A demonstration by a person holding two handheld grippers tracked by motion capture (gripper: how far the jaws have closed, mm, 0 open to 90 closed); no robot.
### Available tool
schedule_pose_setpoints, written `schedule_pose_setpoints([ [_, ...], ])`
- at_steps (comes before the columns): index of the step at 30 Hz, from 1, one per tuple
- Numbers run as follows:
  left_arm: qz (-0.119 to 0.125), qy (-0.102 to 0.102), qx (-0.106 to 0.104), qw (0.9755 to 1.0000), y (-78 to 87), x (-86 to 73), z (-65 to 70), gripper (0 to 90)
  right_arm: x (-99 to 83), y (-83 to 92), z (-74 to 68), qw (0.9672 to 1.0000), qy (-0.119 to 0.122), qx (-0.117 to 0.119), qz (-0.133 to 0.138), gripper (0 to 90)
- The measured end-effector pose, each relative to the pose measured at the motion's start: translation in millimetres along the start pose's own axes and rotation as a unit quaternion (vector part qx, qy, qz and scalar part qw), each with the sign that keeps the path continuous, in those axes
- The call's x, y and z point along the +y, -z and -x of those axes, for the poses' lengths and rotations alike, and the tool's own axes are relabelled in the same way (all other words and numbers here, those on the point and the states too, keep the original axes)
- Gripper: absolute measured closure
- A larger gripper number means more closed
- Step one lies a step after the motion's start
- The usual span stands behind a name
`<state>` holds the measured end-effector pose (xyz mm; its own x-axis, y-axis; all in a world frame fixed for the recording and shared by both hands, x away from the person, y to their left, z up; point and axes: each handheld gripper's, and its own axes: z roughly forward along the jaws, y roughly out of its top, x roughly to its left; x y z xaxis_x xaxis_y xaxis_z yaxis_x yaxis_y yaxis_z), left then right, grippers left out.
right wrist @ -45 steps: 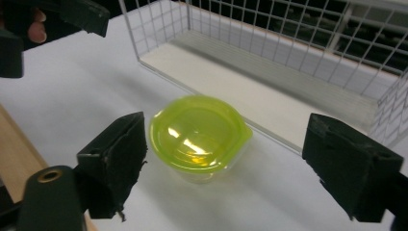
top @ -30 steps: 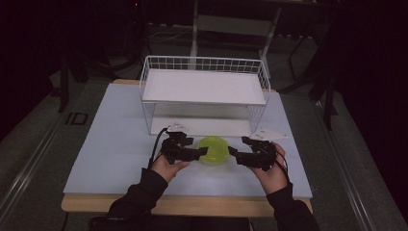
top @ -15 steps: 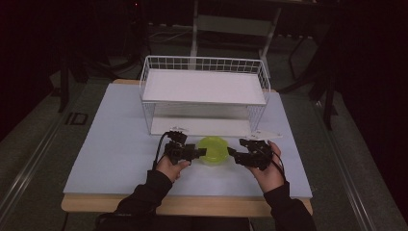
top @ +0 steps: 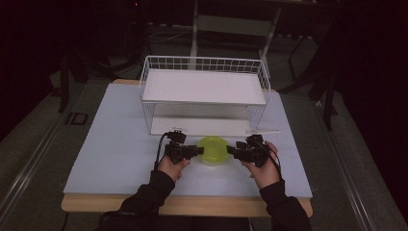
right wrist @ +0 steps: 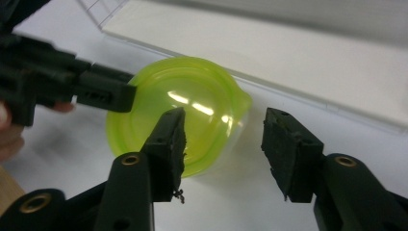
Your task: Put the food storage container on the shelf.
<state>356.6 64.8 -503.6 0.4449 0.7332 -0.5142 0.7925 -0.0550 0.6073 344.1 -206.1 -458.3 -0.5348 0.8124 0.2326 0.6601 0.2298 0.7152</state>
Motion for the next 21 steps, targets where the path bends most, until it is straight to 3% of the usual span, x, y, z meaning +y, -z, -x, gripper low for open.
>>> schedule_pose_setpoints([
  [4, -0.006, 0.013, -0.006, 0.9999, 0.3, -0.2, -0.9, 65.6, -1.1, -8.8, 7.5, 0.9977, -0.061, 0.018, -0.022, 56.9],
  [8, -0.010, 0.010, -0.008, 0.9999, 0.7, -0.6, 1.1, 67.9, -3.2, -17.5, 13.7, 0.9929, -0.108, 0.037, -0.034, 60.1],
  [14, -0.014, 0.007, -0.010, 0.9998, 2.3, -1.9, 3.7, 73.3, -6.2, -26.3, 13.2, 0.9898, -0.125, 0.043, -0.051, 72.4],
  [15, -0.016, 0.002, -0.005, 0.9999, 2.7, -2.0, 4.8, 73.5, -6.6, -26.3, 11.1, 0.9906, -0.121, 0.041, -0.050, 72.8],
  [21, -0.034, 0.023, -0.018, 0.9990, 5.5, -2.2, 4.4, 76.6, -6.1, -24.0, 5.9, 0.9914, -0.118, 0.035, -0.046, 76.5],
])
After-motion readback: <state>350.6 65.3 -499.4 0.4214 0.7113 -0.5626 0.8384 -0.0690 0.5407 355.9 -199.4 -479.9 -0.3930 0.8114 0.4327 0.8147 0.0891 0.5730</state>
